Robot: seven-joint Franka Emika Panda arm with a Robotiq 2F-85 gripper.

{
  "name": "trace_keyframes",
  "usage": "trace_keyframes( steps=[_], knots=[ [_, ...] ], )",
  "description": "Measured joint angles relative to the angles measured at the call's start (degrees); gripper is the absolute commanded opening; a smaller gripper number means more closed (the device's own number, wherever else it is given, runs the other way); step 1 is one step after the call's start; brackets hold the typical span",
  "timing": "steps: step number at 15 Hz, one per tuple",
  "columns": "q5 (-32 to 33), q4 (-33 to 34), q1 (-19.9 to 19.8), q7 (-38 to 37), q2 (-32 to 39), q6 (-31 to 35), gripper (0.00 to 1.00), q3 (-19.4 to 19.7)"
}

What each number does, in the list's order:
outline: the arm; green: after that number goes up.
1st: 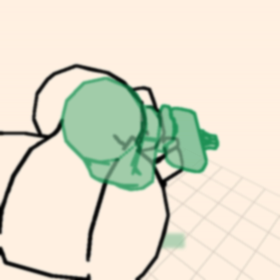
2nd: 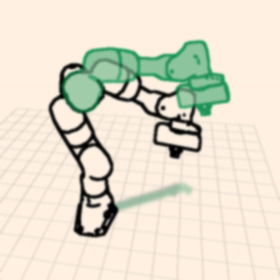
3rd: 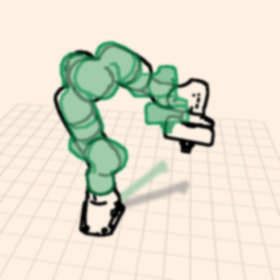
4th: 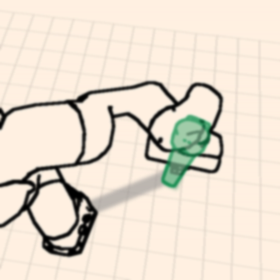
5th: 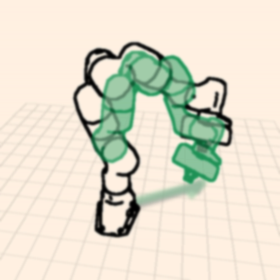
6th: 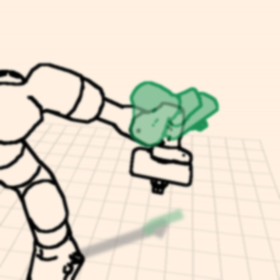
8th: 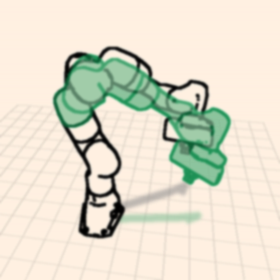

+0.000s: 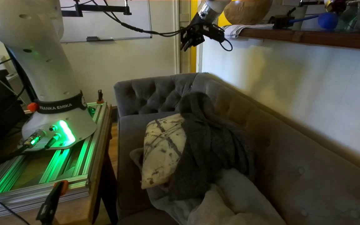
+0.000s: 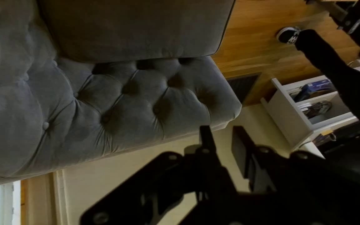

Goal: Place the grey towel over the pillow on the left.

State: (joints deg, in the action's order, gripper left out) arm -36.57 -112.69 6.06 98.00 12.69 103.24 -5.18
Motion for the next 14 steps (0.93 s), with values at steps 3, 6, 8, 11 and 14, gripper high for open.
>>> trace_keyframes(
  steps=[3, 6, 8, 11, 14],
  knots=[
    [1.1, 1.4, -1.5, 0.6, -0.5, -2.4, 0.76, 0.1],
    [1.2, -0.3, -3.7, -1.4, -3.6, -3.1, 0.98, 1.3],
    [1.2, -3.3, -5.0, -3.9, -6.1, -3.1, 1.00, 2.4],
    [1.2, -9.6, -6.4, -8.2, -9.4, -1.9, 1.00, 4.3],
    [2.8, -17.2, -7.5, -12.2, -11.8, 1.5, 1.00, 6.1]
  ],
)
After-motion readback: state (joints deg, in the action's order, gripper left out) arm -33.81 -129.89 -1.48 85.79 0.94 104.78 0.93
